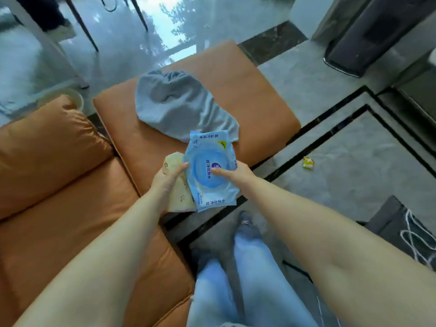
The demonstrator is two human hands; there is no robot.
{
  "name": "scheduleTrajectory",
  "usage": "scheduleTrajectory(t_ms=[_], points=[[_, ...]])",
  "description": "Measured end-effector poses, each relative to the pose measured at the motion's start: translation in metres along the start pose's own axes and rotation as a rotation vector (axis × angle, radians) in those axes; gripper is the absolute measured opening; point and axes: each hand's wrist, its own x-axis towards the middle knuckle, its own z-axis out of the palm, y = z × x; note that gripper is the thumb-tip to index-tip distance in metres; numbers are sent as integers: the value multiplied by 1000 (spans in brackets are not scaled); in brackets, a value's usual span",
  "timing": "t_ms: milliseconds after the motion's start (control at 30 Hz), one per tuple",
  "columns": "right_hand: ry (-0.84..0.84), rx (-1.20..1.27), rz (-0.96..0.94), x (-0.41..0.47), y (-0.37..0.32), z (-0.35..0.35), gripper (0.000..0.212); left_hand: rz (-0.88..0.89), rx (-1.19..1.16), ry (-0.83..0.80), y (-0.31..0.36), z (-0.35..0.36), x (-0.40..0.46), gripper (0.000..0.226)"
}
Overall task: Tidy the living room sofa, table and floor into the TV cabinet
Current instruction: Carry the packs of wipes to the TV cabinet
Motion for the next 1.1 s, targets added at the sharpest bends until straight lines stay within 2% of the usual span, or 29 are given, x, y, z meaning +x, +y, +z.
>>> scheduleTrajectory(t_ms=[67, 100, 267, 433, 600, 733, 867, 1100], points=[[69, 75, -12, -3, -4, -35, 44, 23, 66, -63, 9, 31, 3, 29], [113, 126, -17, -4, -4, -56, 44, 32, 109, -97, 13, 49, 8, 26], [397, 378, -9, -6, 8, -141, 45, -2, 279, -145, 22, 128, 16, 31], [677, 433, 49, -9, 30, -235, 57, -22, 346, -196, 36, 219, 11, 35], [808, 425, 70, -18, 38, -318, 45, 13, 411, -200, 57, 315, 7, 21], [917, 440, 91, -26, 39, -378, 53, 45, 516, -278, 78, 393, 9, 30], [945, 455, 96, -31, 39, -425, 53, 64, 570, -340, 87, 456, 10, 32], [1033, 500, 124, -27, 33, -494, 53, 7, 673, -446, 102, 549, 33, 36]])
